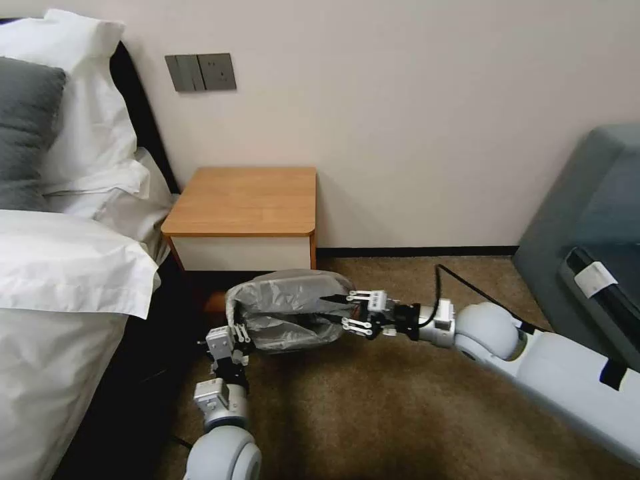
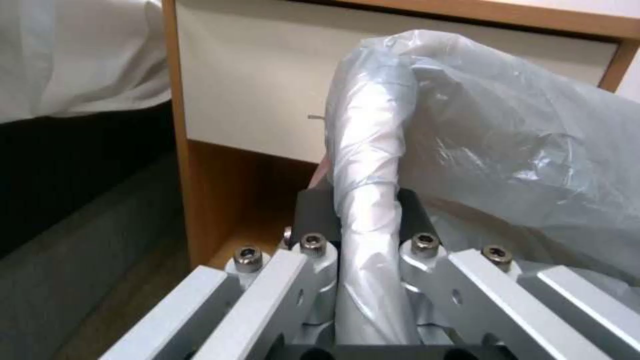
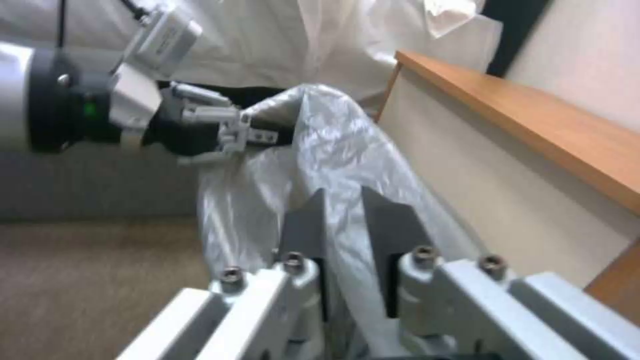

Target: Pick up the garbage bag from the table and place it over the trash can.

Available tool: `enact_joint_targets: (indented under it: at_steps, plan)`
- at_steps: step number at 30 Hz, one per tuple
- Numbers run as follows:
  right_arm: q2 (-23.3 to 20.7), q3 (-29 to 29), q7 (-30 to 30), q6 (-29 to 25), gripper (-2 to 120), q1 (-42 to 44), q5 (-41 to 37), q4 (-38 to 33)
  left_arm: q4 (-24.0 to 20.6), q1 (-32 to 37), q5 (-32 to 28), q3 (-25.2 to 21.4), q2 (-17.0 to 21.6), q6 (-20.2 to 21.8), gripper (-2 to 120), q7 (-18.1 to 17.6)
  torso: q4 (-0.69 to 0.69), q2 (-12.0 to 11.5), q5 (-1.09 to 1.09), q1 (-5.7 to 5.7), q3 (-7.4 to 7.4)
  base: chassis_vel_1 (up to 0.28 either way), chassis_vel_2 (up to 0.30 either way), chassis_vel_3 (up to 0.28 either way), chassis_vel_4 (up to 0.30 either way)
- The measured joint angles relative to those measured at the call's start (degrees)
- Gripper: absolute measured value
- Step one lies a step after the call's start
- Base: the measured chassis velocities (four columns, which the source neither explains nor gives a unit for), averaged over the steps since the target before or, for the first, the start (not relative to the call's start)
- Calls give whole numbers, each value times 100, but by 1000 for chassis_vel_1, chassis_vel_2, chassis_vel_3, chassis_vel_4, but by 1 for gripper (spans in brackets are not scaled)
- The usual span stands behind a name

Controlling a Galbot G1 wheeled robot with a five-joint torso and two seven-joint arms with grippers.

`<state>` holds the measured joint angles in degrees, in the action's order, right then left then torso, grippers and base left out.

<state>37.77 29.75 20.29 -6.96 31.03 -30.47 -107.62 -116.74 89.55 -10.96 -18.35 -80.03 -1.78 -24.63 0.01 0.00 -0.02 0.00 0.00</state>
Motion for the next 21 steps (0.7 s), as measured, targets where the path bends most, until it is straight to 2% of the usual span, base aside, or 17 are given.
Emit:
enact_joint_targets:
  at_steps: [1,3,4,8,9,11,16,21]
  plan:
    - [23,173,-291,129,7,-83,26,-120,-5,-1,-1,8,16,16,7,1,-1,0,0,0,0,0,0,0,0]
    - [40,282,-479,225,4,-133,44,-181,-6,-7,-1,16,23,23,7,1,0,0,0,0,0,0,0,0,0]
    - [74,495,-839,432,0,-251,61,-291,-5,-30,-2,38,38,36,7,3,-1,0,0,0,0,0,0,0,0]
    - [97,700,-1199,769,0,-410,84,-375,3,-57,0,64,60,47,7,3,-1,0,2,0,0,0,0,0,0]
    - [95,852,-1376,1070,0,-551,97,-413,12,-76,9,73,71,50,7,5,-1,0,1,0,0,0,0,0,0]
    - [83,994,-1542,1348,0,-698,105,-441,15,-89,18,72,85,49,7,9,-1,0,2,0,0,0,0,0,0]
    - [26,1163,-1654,1947,0,-1012,48,-554,15,-86,47,60,140,48,7,16,-1,0,1,0,0,0,0,0,0]
    - [11,1234,-1619,2245,0,-1188,-43,-630,8,-80,68,56,164,38,7,23,-1,0,2,0,0,0,0,0,0]
